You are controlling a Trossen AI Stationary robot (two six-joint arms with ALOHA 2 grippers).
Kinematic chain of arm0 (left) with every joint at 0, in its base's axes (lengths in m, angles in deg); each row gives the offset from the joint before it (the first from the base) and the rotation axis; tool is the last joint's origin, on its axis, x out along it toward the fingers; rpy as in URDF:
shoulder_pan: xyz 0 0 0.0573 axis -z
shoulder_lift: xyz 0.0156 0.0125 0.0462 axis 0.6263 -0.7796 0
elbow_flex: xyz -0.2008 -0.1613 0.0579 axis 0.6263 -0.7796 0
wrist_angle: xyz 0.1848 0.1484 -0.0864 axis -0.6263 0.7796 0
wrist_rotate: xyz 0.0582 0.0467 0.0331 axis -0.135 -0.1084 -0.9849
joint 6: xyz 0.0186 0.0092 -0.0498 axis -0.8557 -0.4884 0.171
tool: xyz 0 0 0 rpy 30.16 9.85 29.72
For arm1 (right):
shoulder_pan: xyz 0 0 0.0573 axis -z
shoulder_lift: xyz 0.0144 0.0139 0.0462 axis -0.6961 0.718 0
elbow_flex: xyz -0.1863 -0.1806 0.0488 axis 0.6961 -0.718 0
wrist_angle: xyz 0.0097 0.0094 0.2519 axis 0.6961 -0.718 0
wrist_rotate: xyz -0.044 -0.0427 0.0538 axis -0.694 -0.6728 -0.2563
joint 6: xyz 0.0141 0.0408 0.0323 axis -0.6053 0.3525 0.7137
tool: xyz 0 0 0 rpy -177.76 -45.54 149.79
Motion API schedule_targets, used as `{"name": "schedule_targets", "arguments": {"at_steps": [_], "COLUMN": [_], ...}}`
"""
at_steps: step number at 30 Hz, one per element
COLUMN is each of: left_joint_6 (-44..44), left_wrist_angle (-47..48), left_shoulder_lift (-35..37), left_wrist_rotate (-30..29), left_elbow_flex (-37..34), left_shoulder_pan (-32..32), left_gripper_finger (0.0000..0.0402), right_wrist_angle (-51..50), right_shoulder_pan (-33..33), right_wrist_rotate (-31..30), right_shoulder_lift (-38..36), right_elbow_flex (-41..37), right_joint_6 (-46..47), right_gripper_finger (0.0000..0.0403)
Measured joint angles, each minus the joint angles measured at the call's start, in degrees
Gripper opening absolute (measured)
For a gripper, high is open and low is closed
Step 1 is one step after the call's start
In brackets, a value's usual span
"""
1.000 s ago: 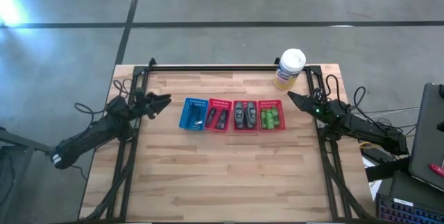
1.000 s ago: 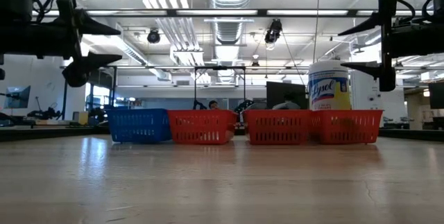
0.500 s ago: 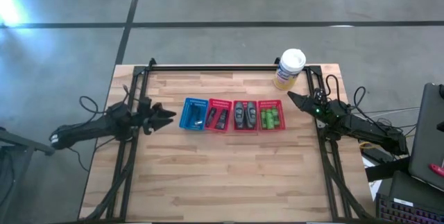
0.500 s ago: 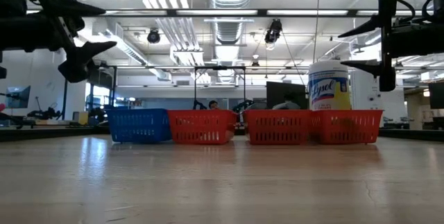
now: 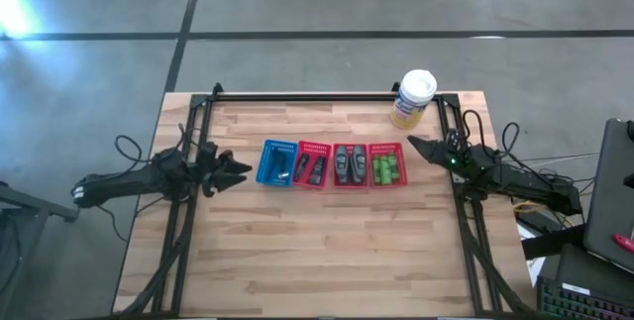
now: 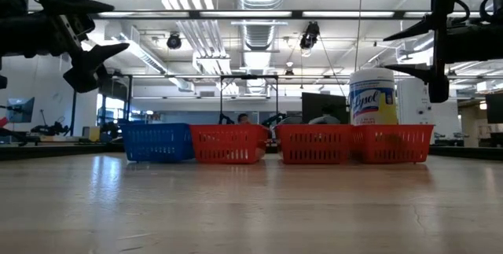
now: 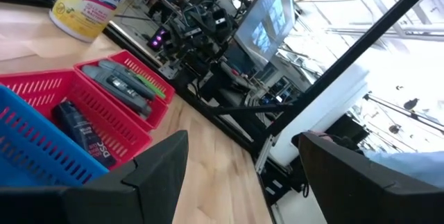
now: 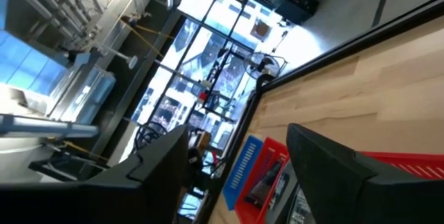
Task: Pick & Place Travel size toiletries
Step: Return to Home Position
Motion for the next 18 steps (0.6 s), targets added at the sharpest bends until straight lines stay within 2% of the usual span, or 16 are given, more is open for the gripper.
{"name": "schedule_targets", "arguments": {"at_steps": [10,18], "left_joint_6": [0.0,0.0], "left_wrist_angle": [0.0,0.0], "left_shoulder_lift": [-0.1,-0.1], "left_wrist_rotate": [0.0,0.0], "left_elbow_flex": [0.1,0.2], "left_shoulder_pan": [0.0,0.0], "left_gripper_finger": [0.028,0.028], "right_wrist_angle": [-0.2,-0.2], "right_shoulder_pan": [0.0,0.0], "right_wrist_rotate": [0.0,0.0], "right_shoulder_lift": [0.2,0.6], "right_elbow_flex": [0.0,0.0], "right_joint_6": [0.1,0.0], "right_gripper_finger": [0.0224,0.024]}}
